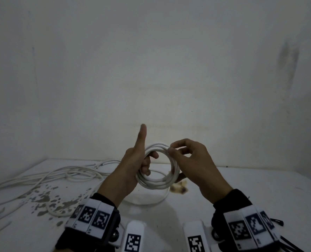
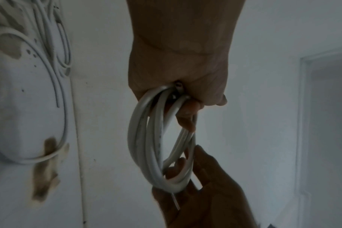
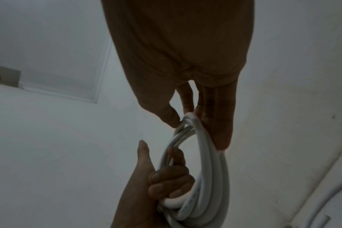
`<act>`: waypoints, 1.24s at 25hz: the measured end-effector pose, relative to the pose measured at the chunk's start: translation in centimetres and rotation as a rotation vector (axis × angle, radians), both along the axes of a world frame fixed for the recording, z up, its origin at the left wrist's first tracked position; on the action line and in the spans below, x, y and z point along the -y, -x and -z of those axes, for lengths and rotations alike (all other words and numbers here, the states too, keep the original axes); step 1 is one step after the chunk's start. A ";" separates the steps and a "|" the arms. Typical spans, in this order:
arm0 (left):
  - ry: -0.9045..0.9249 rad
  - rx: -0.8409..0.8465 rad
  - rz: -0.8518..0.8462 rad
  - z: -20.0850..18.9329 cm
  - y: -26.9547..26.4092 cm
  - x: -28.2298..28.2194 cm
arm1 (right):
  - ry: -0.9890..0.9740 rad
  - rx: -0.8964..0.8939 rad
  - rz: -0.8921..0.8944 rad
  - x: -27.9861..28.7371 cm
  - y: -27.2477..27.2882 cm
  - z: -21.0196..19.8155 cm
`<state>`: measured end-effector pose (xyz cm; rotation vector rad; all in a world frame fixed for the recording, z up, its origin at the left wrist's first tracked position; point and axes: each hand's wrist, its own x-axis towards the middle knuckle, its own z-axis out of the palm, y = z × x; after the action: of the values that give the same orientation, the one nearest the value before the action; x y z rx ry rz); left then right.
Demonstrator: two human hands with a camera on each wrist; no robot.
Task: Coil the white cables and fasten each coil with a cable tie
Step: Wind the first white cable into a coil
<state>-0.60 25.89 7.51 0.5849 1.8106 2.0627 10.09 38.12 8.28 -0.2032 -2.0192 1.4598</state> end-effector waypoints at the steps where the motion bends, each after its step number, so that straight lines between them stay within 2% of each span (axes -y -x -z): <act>1: -0.034 0.052 0.118 0.0 0.3 0.4 | 0.002 0.019 -0.013 -0.1 0.0 0.0; 3: -0.145 0.156 0.360 -0.2 0.8 1.1 | -0.031 0.045 -0.022 -0.4 -0.1 0.0; 5: -0.227 0.207 0.499 -0.2 0.9 1.6 | -0.124 0.053 0.010 -0.7 -0.1 0.1; 8: -0.230 0.155 0.536 0.0 0.6 1.7 | -0.342 0.016 0.145 -0.9 0.2 0.6; 11: -0.176 0.048 0.482 0.0 0.0 1.3 | -0.455 0.019 0.225 -1.2 0.7 1.0; 13: -0.152 0.002 0.449 0.0 -0.1 1.4 | -0.312 0.073 0.105 -1.3 0.7 0.9; 15: -0.136 -0.027 0.419 -0.2 -0.2 1.6 | 0.011 0.093 -0.183 -0.8 0.3 0.3; 17: -0.065 -0.076 0.372 -0.3 -0.5 1.6 | 0.271 0.111 -0.346 -0.4 -0.2 -0.3; 20: 0.133 -0.206 0.306 -0.1 -1.2 1.1 | 0.328 0.315 -0.344 -0.3 -0.5 -0.5; 23: 0.178 -0.263 0.322 0.3 -2.1 0.1 | 0.353 0.374 -0.337 -0.7 -0.7 -0.2; 26: 0.156 -0.152 0.320 0.6 -2.5 -0.6 | 0.362 0.368 -0.308 -1.3 -1.0 -0.5; 29: 0.048 0.059 0.341 0.7 -2.3 -0.9 | 0.510 0.322 -0.339 -1.3 -1.0 -0.9; 31: -0.070 0.238 0.431 0.7 -2.1 -0.9 | 0.559 0.265 -0.316 -1.4 -0.7 -0.8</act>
<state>1.46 26.79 6.85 0.6509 1.3463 1.8172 10.76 39.52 9.07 -0.3336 -1.8489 2.2879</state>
